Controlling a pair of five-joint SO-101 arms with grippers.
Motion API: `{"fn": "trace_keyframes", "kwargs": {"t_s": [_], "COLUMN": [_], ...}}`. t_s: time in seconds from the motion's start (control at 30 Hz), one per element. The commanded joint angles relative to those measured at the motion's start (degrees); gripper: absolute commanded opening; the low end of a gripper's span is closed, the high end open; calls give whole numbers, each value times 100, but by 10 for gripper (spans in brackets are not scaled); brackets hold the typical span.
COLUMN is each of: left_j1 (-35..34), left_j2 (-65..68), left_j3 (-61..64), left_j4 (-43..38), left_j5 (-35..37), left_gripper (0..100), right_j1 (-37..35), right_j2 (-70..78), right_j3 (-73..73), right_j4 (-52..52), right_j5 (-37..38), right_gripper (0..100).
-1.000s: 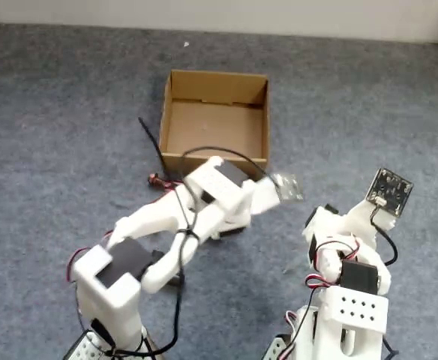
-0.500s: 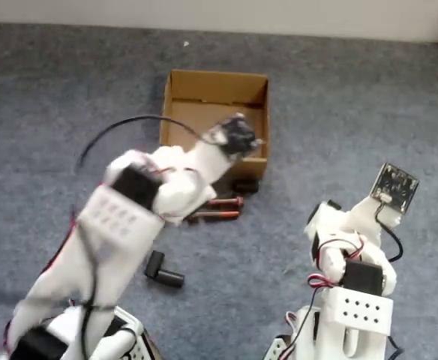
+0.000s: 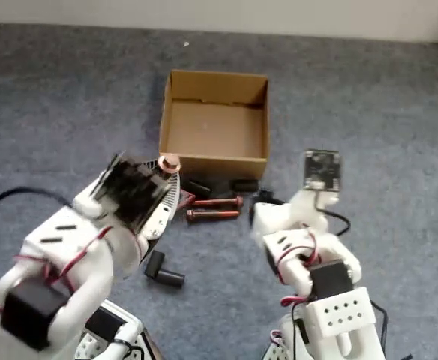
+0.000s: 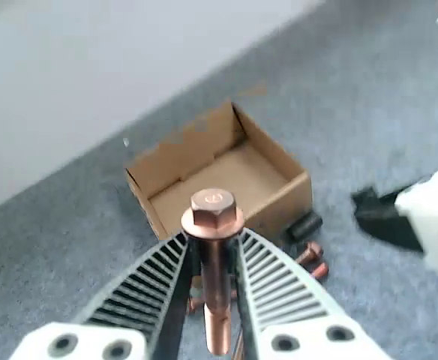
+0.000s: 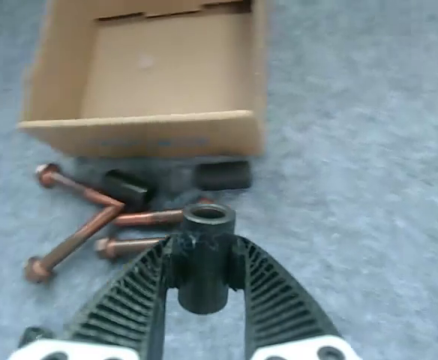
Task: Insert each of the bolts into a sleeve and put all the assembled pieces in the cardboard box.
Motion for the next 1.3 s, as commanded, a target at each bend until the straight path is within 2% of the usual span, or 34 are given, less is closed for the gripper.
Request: {"fn": "trace_keyframes", "kwargs": {"t_s": [0.0,0.13,0.3,0.53,0.8,1.0,1.17,1.27], "left_j1": [-75,-75,-75,-75,-4,549,303,154], "left_j2": [-831,-1578,-2396,-2765,-2756,-2756,-2756,-2747], "left_j3": [549,1305,1912,1807,1736,1886,2273,2651], "left_j4": [-932,-1477,-1846,-1952,-2013,-2013,-2066,-2400], "left_j5": [378,686,967,1345,1538,1512,1512,1530], "left_gripper": [5,5,5,5,5,5,5,5], "right_j1": [-734,-1244,-1631,-2167,-2440,-2466,-2466,-2466], "right_j2": [-110,-330,-1622,-3644,-3547,-3547,-3547,-3547], "right_j3": [-268,-251,268,2149,2677,3029,3310,3336], "right_j4": [-338,-681,-1209,-2378,-3257,-4189,-4532,-4532], "right_j5": [264,686,1064,2488,2725,3156,3130,3121], "right_gripper": [6,5,5,5,5,5,5,5]}}
